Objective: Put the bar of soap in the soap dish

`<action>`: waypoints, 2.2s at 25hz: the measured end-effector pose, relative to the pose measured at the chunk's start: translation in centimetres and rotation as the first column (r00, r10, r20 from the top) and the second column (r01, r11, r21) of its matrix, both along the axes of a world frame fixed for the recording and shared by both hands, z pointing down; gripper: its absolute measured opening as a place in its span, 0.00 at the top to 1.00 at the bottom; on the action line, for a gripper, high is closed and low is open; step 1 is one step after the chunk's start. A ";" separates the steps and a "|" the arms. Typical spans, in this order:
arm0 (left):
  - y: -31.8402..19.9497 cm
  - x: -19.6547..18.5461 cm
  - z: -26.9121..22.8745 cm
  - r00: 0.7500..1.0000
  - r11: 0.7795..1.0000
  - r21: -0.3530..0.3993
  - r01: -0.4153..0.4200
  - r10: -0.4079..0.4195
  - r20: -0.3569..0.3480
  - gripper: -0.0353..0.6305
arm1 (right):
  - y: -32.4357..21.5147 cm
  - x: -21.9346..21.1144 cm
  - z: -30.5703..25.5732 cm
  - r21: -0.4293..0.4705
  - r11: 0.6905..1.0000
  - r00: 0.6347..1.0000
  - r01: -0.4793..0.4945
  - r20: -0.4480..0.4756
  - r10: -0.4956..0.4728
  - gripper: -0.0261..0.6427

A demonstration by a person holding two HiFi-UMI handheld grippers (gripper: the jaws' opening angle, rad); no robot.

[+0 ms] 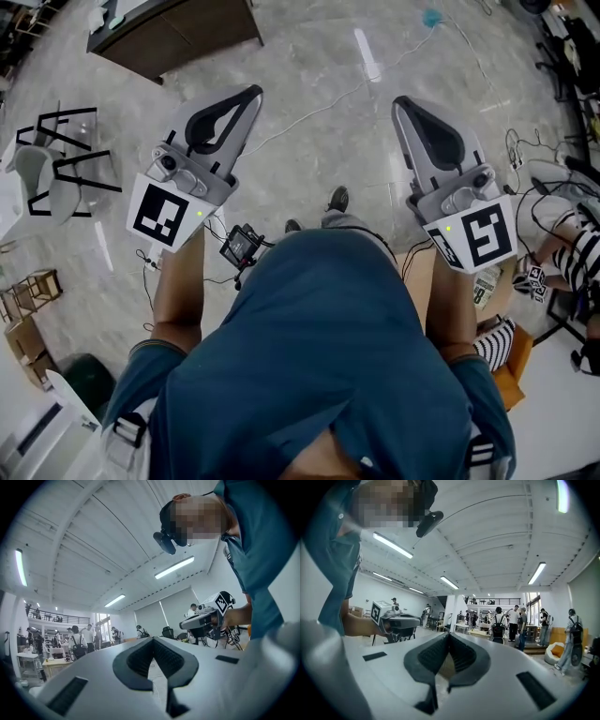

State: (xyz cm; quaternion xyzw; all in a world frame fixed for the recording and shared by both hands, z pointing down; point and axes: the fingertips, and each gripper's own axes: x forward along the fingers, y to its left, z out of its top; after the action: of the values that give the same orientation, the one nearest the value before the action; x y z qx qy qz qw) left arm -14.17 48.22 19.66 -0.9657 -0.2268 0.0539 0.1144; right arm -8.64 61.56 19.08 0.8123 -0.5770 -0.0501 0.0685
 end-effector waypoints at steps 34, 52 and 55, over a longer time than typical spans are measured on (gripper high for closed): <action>-10.7 18.4 -0.5 0.999 0.999 0.000 0.044 -0.044 -0.018 0.94 | -11.3 18.7 -0.7 0.001 0.999 0.999 0.050 -0.016 -0.050 0.94; -18.6 30.0 1.1 0.989 0.989 -0.021 0.145 -0.145 0.017 0.94 | -19.2 31.4 0.6 -0.015 0.990 0.991 0.137 0.001 -0.137 0.94; -19.2 32.7 1.1 0.982 0.982 -0.013 0.190 -0.190 0.015 0.94 | -20.2 34.4 0.6 -0.005 0.983 0.983 0.183 -0.005 -0.183 0.94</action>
State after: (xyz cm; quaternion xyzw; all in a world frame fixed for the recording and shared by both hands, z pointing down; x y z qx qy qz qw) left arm 18.48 29.03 20.74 -0.9841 -0.1339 0.0379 0.1107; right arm 25.81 41.38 19.63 0.7555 -0.6492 -0.0569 0.0671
